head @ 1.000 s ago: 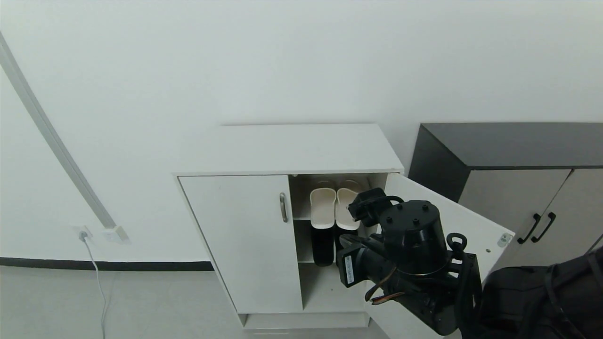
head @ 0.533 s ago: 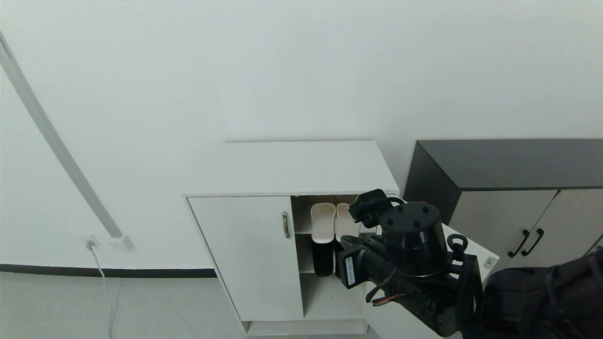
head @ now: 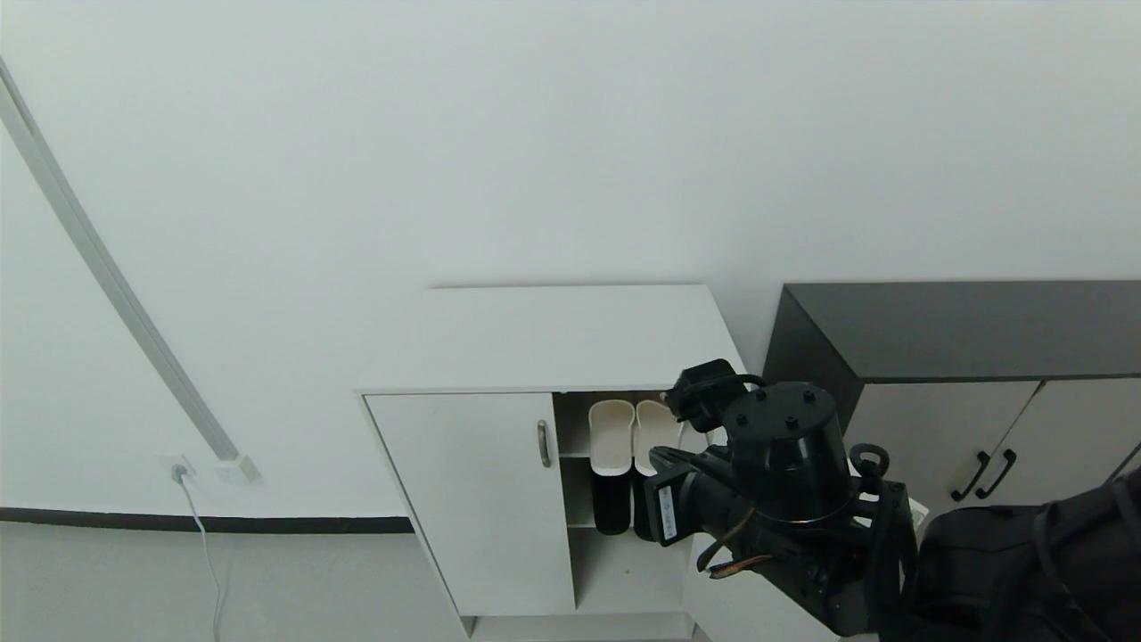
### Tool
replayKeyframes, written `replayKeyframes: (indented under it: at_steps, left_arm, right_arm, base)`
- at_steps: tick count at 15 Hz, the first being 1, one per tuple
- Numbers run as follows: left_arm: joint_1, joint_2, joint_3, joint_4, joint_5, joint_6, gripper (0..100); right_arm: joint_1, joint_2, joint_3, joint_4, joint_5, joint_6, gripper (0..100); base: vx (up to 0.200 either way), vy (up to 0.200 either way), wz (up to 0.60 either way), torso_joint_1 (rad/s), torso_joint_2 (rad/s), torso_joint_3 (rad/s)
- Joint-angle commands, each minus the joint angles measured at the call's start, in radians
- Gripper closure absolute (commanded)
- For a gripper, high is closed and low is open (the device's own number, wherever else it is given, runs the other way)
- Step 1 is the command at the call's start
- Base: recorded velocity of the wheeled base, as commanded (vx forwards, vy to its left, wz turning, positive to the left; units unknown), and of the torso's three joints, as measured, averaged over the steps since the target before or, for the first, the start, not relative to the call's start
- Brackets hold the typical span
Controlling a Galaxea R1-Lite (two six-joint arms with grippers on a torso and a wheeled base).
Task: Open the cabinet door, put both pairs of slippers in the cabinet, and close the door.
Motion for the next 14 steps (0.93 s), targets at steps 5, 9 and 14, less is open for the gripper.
replayKeyframes:
  at_steps: [5, 9, 14]
  left_arm:
    - [0.000, 0.001, 0.000, -0.001, 0.000, 0.000, 100]
    - [0.000, 0.001, 0.000, 0.001, 0.000, 0.000, 100]
    - [0.000, 0.001, 0.000, 0.001, 0.000, 0.000, 100]
  right_arm:
    - [-0.001, 0.000, 0.002, 0.000, 0.000, 0.000, 100]
    - [0.001, -0.002, 0.009, 0.000, 0.000, -0.001, 100]
    - [-0.001, -0.004, 0.011, 0.000, 0.000, -0.001, 100]
  base:
    - [0.000, 0.000, 0.00, 0.000, 0.00, 0.000]
    - [0.000, 0.000, -0.30, 0.001, 0.00, 0.002]
    - [0.000, 0.000, -0.48, 0.007, 0.00, -0.001]
